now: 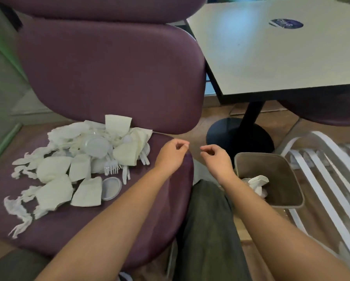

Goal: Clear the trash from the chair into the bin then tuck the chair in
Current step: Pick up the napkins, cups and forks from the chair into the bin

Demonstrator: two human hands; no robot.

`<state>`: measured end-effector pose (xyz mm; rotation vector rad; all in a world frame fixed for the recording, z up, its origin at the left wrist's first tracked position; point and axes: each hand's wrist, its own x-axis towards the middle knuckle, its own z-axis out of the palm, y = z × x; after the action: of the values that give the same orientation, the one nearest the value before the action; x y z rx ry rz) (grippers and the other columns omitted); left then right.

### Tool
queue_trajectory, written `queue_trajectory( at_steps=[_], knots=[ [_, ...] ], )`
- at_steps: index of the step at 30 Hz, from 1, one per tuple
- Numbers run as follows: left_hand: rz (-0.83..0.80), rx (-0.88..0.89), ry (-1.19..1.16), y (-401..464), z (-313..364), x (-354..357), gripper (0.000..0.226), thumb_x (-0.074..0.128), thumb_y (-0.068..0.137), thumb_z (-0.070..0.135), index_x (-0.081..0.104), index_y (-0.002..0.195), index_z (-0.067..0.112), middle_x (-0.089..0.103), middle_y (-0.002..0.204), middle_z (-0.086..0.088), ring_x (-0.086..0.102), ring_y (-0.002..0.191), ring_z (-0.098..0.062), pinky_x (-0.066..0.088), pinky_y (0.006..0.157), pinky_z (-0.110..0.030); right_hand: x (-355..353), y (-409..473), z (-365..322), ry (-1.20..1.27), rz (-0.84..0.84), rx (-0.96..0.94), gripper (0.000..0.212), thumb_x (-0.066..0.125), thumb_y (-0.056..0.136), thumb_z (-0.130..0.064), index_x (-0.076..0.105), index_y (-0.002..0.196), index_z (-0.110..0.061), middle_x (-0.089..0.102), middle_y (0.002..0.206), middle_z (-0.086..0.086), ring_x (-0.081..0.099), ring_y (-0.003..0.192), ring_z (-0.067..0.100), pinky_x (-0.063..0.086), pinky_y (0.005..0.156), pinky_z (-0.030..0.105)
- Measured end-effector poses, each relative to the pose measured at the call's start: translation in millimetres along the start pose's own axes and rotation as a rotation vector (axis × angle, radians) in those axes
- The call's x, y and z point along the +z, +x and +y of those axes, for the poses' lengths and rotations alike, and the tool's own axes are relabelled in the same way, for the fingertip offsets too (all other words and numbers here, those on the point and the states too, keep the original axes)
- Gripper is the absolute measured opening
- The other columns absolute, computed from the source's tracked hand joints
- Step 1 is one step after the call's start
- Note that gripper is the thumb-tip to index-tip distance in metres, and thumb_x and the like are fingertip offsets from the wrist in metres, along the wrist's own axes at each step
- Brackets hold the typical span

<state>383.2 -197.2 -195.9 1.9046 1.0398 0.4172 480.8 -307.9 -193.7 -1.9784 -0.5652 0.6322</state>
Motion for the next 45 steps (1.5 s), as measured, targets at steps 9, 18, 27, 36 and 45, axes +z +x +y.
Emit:
queue_trajectory(
  at_steps=[9, 18, 27, 36, 45],
  knots=[
    [0.178, -0.154, 0.006, -24.4, -67.7, -99.2, 0.017, 0.055, 0.094, 0.027, 0.066, 0.107, 0.023, 0.061, 0.099, 0.011, 0.056, 0.09, -0.01, 0.042, 0.078, -0.026, 103.6, -16.4, -38.0, -0.1, -0.148, -0.034, 0.018, 0.058, 0.09, -0.015, 0.068, 0.104, -0.021, 0.065, 0.095, -0.007, 0.057, 0.076, 0.01, 0.043, 0.07, 0.024],
    [0.246, -0.27, 0.307, -29.3, -122.9, -152.7, 0.022, 0.059, 0.086, 0.028, 0.062, 0.108, 0.029, 0.065, 0.103, 0.008, 0.061, 0.098, -0.015, 0.048, 0.082, -0.034, 166.1, -14.5, -46.4, -0.217, -0.23, 0.001, 0.003, 0.064, 0.081, -0.036, 0.063, 0.082, -0.032, 0.071, 0.09, -0.008, 0.068, 0.086, 0.02, 0.056, 0.075, 0.037],
    [0.281, -0.243, 0.571, -19.4, -142.6, -142.3, 0.045, 0.067, 0.083, 0.05, 0.05, 0.111, 0.018, 0.058, 0.11, 0.0, 0.055, 0.108, -0.021, 0.042, 0.085, -0.035, 191.6, -0.7, -38.8, -0.36, -0.212, 0.001, 0.026, 0.064, 0.077, -0.056, 0.058, 0.088, -0.034, 0.065, 0.105, -0.006, 0.061, 0.102, 0.02, 0.052, 0.082, 0.039],
    [0.357, -0.295, 0.357, -17.7, -137.4, -140.4, 0.044, 0.068, 0.085, 0.032, 0.044, 0.12, 0.023, 0.062, 0.096, 0.004, 0.062, 0.096, -0.022, 0.044, 0.078, -0.036, 192.8, -2.4, -36.4, -0.198, -0.102, -0.066, 0.008, 0.064, 0.081, -0.028, 0.066, 0.088, -0.024, 0.053, 0.108, 0.0, 0.053, 0.105, 0.022, 0.049, 0.088, 0.041],
    [0.465, -0.158, 0.067, -28.5, -108.3, -161.0, 0.031, 0.055, 0.089, 0.017, 0.068, 0.115, 0.023, 0.058, 0.108, -0.001, 0.056, 0.086, -0.011, 0.038, 0.075, -0.021, 168.0, -14.8, -48.4, 0.262, -0.081, -0.007, 0.004, 0.054, 0.091, -0.02, 0.055, 0.094, -0.019, 0.063, 0.088, -0.002, 0.063, 0.079, 0.022, 0.056, 0.08, 0.049]
  ],
)
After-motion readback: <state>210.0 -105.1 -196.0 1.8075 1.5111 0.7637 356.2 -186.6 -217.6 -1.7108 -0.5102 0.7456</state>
